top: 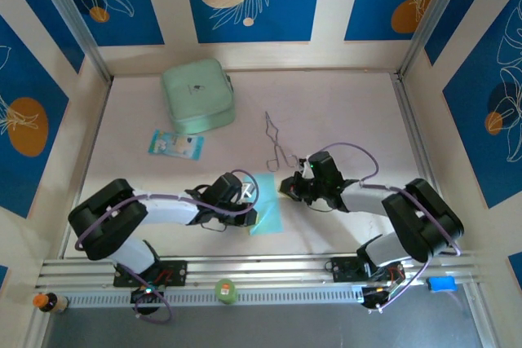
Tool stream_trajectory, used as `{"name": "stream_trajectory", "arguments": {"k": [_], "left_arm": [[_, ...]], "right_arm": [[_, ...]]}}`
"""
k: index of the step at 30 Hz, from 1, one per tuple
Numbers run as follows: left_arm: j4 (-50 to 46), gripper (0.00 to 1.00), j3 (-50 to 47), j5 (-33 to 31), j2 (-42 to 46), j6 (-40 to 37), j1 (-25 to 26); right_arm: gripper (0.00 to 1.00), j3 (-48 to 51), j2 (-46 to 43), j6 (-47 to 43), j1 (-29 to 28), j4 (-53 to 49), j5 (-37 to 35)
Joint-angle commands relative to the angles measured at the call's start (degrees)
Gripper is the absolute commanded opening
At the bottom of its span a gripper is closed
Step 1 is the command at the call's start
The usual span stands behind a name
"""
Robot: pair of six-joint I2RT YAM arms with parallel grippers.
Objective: Fold a paper plane with a square sheet of paper (pick it up from the middle)
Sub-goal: Fold the triangle at the bottom-center of the table.
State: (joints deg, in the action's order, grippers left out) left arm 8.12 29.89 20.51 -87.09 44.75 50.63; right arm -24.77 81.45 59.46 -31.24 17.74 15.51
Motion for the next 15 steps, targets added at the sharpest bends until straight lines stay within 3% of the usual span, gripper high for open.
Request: {"name": "stream_trajectory", "arguments": {"k": [1, 7, 15], "left_arm": [[-11.61, 0.0, -3.01, -6.85, -0.26, -1.16, -1.14], [-11.63, 0.0, -3.52, -7.77, 0.95, -0.63, -1.59], [-11.81, 0.0, -2.91, -7.51, 0.73, -1.15, -1.59]], "right_arm": [[0.04, -2.62, 0.91, -1.8, -3.16, -1.75, 1.83], [0.02, -6.88, 9.72, -0.33, -9.13, -0.78, 1.19], [0.0, -1.35, 14.15, 2.38, -6.01, 4.28, 0.47]]}}
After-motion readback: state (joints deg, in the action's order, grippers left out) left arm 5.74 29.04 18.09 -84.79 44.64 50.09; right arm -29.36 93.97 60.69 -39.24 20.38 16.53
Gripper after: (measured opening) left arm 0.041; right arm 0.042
